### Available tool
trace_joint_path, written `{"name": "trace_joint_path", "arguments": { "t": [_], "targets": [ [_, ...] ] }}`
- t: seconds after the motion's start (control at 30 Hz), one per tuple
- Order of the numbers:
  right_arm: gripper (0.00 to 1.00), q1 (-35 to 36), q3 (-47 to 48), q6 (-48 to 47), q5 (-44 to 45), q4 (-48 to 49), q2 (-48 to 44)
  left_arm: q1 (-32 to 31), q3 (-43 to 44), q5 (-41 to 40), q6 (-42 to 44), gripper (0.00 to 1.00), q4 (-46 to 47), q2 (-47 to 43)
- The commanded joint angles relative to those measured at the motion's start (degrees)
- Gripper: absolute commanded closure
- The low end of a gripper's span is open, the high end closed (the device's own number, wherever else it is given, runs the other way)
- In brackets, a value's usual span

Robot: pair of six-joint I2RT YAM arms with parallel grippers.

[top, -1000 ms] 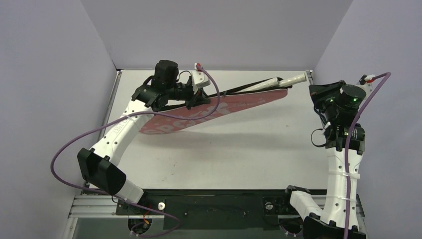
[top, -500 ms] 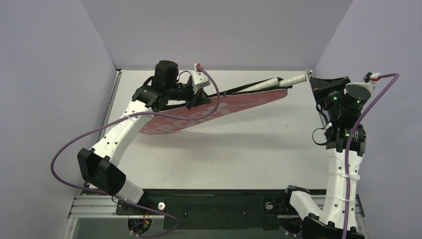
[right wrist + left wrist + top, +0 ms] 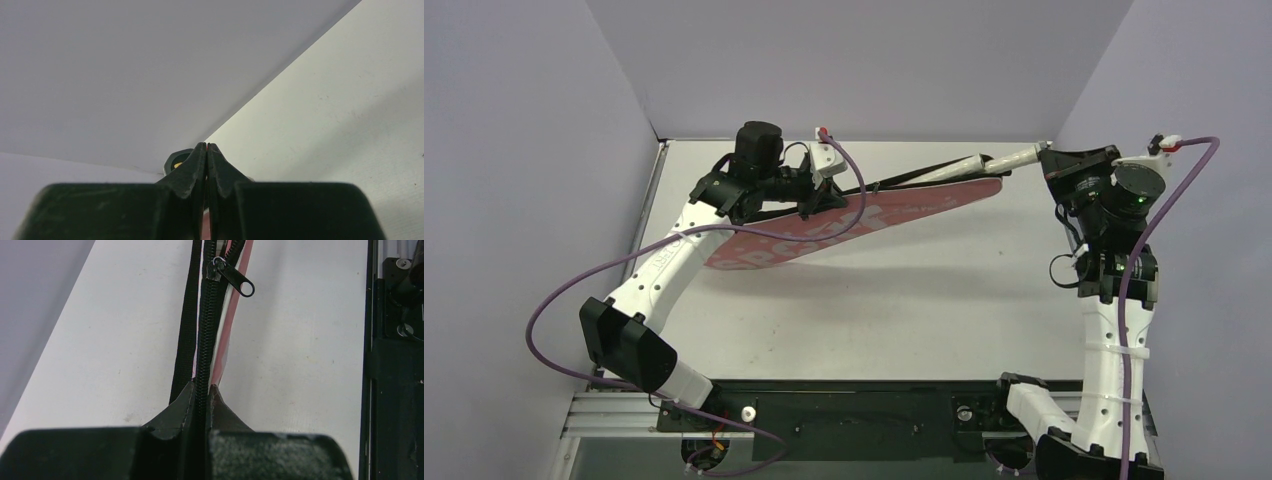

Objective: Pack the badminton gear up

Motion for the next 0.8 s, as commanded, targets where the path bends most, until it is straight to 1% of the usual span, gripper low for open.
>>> {"name": "trace_joint_path", "arguments": {
  "t": [0.0, 0.17, 0.37, 0.53, 0.7, 0.77],
  "targets": [
    [1.0, 3.4, 3.7, -3.9, 0.6, 1.0, 1.0, -0.4, 1.8, 1.5, -0.8, 1.0, 6.5, -2.1],
    [1.0, 7.7, 4.4, -6.4, 1.1, -0.7, 2.2, -0.5, 2.1, 1.4, -0.7, 1.0, 6.2, -2.0],
    [1.0, 9.9, 1.5, -7.9, 0.8, -1.4, 2.1, -0.5, 2.2, 1.5, -0.2, 1.0, 5.9, -2.0],
    [1.0, 13.6, 2.0, -11.7, 0.0, -5.0, 3.4, -0.6, 2.5, 1.5, -0.3, 1.0, 6.1, -1.8],
    [1.0, 19.6, 3.2, -15.6, 0.6, -9.2, 5.7, -0.8, 2.6, 1.3, -0.4, 1.0, 6.3, -1.7],
    [1.0, 20.5, 3.1, -16.1, 0.6, -9.9, 6.1, -0.9, 2.6, 1.3, -0.4, 1.0, 6.3, -1.7]
  ]
}}
